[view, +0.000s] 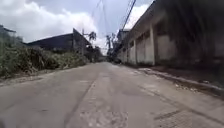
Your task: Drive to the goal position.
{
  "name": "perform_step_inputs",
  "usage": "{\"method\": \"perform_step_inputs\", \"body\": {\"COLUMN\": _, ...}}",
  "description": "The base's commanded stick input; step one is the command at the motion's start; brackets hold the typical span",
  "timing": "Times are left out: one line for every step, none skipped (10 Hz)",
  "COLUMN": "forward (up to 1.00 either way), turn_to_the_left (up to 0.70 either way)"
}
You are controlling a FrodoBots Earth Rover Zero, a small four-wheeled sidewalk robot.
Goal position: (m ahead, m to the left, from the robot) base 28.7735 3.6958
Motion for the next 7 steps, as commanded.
{"method": "perform_step_inputs", "body": {"forward": 1.00, "turn_to_the_left": -0.03}}
{"method": "perform_step_inputs", "body": {"forward": 1.00, "turn_to_the_left": -0.24}}
{"method": "perform_step_inputs", "body": {"forward": 1.00, "turn_to_the_left": -0.40}}
{"method": "perform_step_inputs", "body": {"forward": 1.00, "turn_to_the_left": -0.40}}
{"method": "perform_step_inputs", "body": {"forward": 1.00, "turn_to_the_left": -0.40}}
{"method": "perform_step_inputs", "body": {"forward": 1.00, "turn_to_the_left": -0.40}}
{"method": "perform_step_inputs", "body": {"forward": 1.00, "turn_to_the_left": -0.40}}
